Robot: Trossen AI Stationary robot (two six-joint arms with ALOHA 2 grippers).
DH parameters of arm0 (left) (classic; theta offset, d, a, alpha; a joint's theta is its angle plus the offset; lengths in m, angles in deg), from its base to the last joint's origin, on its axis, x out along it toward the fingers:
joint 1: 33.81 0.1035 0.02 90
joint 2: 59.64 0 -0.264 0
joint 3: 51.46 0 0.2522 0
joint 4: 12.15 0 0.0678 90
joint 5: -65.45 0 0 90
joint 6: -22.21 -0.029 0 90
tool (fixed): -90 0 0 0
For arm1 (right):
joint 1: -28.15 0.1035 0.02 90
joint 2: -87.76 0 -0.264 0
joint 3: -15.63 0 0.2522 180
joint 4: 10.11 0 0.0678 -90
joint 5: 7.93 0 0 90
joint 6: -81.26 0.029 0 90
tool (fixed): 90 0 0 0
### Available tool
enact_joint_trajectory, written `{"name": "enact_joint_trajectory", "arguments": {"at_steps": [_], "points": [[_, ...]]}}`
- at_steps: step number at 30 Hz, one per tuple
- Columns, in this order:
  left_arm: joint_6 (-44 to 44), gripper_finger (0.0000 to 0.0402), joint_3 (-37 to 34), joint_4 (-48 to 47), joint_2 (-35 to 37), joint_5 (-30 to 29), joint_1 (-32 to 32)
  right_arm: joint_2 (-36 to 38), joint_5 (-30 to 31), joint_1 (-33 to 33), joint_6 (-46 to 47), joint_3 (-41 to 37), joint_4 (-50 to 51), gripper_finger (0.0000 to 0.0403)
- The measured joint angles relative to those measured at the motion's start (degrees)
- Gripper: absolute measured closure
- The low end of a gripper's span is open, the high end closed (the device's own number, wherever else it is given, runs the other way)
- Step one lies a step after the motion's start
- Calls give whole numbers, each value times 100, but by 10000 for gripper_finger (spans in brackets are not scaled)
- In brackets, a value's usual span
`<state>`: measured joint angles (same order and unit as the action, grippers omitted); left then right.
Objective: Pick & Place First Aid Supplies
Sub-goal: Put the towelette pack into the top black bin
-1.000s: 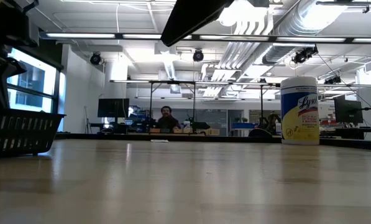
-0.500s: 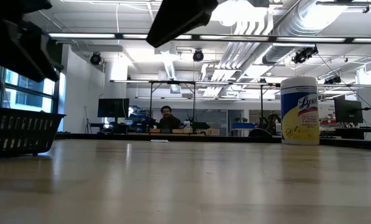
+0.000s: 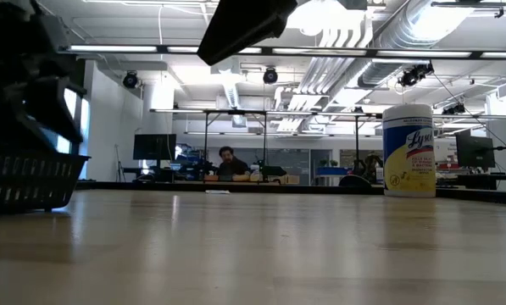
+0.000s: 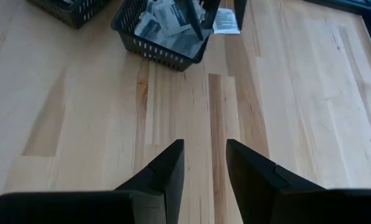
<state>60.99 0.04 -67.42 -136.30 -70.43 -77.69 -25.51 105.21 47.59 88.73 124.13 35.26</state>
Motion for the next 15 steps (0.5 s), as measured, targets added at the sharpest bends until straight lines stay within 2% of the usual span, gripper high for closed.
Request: {"name": "enact_joint_trajectory", "arguments": {"at_steps": [8,15], "points": [[103,181,-2,-2,-210,822,-1,-4,-17,0,0,0,0,290],[155,181,487,-553,-201,1034,-2,-5,-17,-1,0,0,0,290]]}}
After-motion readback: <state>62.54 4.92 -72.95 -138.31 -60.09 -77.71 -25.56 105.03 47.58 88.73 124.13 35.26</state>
